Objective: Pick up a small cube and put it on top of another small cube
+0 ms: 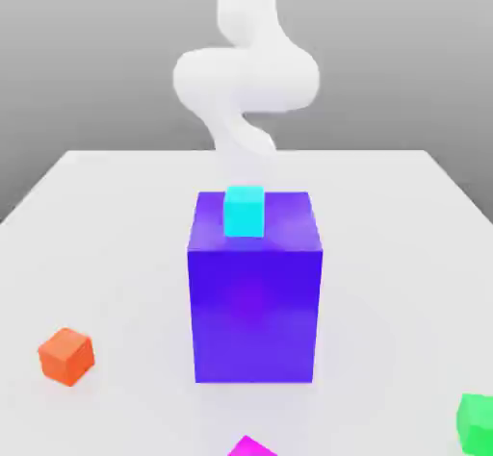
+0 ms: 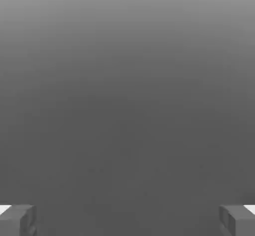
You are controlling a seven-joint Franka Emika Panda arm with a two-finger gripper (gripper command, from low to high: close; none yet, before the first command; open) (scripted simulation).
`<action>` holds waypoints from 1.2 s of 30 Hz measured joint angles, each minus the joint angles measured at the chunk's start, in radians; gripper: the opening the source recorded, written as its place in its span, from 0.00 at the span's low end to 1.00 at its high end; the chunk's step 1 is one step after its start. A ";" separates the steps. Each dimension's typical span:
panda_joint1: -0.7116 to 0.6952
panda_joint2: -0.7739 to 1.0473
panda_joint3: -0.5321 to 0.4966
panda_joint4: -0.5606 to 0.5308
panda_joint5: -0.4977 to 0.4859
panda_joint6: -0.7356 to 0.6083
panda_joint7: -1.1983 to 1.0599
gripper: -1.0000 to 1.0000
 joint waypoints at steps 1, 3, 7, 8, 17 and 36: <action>0.020 0.039 -0.019 0.001 0.012 0.010 -0.038 0.50; 0.057 0.114 -0.053 0.003 0.036 0.029 -0.112 0.50; 0.120 0.260 -0.113 0.006 0.089 0.065 -0.261 0.50; 0.134 0.296 -0.126 0.007 0.103 0.074 -0.299 0.50; 0.208 0.624 -0.189 0.016 0.226 0.154 -0.635 0.50; 0.159 1.226 -0.130 0.049 0.202 0.429 -1.012 0.00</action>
